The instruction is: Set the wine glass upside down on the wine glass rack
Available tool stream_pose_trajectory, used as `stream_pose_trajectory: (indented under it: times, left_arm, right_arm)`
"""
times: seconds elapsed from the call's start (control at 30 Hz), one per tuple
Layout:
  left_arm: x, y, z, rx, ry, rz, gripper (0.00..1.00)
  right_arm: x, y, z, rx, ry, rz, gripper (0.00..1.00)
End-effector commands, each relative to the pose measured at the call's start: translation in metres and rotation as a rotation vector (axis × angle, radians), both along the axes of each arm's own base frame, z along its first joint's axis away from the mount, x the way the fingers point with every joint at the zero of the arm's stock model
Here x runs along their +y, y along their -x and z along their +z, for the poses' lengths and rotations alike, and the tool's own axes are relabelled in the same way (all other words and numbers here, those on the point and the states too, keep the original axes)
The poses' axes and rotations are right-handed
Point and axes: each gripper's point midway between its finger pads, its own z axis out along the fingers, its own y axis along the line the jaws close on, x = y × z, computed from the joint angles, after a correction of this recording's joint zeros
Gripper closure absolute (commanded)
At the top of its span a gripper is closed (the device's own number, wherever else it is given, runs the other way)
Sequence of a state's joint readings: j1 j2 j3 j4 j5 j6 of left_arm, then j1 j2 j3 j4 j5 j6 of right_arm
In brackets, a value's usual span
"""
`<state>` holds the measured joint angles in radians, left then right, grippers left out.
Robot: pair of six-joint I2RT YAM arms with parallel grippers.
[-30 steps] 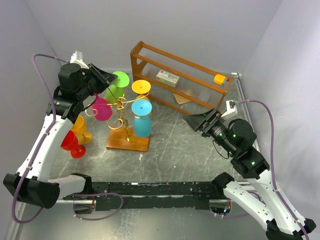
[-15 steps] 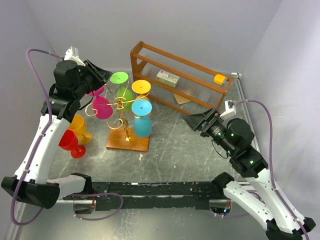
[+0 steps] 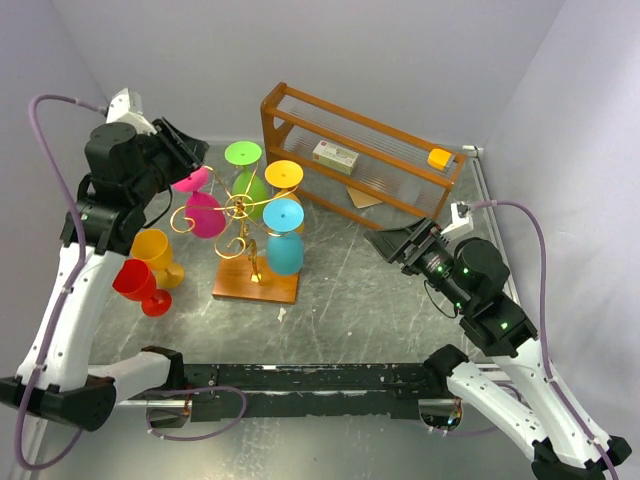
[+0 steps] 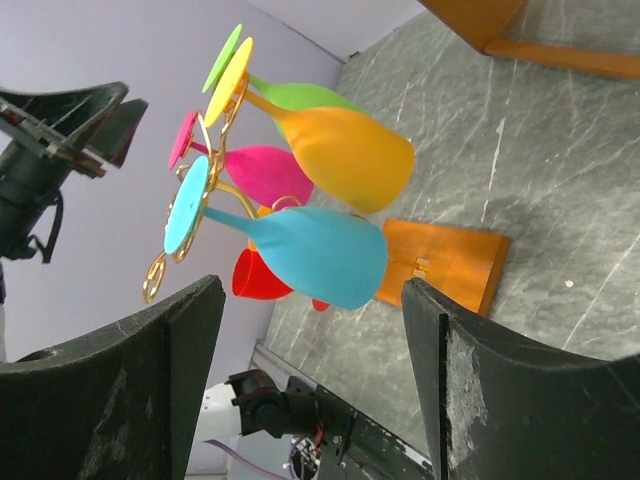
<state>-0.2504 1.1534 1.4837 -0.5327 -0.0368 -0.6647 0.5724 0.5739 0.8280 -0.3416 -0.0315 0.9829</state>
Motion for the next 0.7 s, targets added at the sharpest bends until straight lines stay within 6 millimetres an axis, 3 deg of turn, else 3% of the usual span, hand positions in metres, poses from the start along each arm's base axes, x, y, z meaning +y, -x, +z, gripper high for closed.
stream_pose_trajectory:
  times: [0.0, 0.07, 0.17, 0.27, 0.5, 0.67]
  left_arm:
    - [0.032, 0.032, 0.025, -0.087, -0.163, 0.071, 0.45]
    - [0.049, 0.044, 0.014, -0.081, -0.259, 0.109, 0.39]
    - [0.096, 0.066, -0.015, -0.009, -0.378, 0.304, 0.31]
    - [0.127, 0.089, -0.041, 0.06, -0.439, 0.442, 0.28]
    - [0.138, 0.112, -0.095, 0.235, -0.461, 0.479, 0.41]
    - [0.151, 0.132, -0.144, 0.394, -0.501, 0.545, 0.37]
  right_arm:
    - [-0.006, 0.0, 0.001, -0.011, 0.014, -0.023, 0.28]
    - [-0.006, 0.0, 0.002, -0.016, 0.011, -0.025, 0.28]
    - [-0.005, 0.001, 0.0, -0.014, 0.011, -0.02, 0.28]
    - [-0.004, 0.002, -0.003, -0.004, 0.014, -0.012, 0.28]
    - [-0.009, 0.003, 0.0, -0.016, 0.04, -0.025, 0.28]
    - [-0.02, 0.006, 0.006, -0.032, 0.054, -0.061, 0.28]
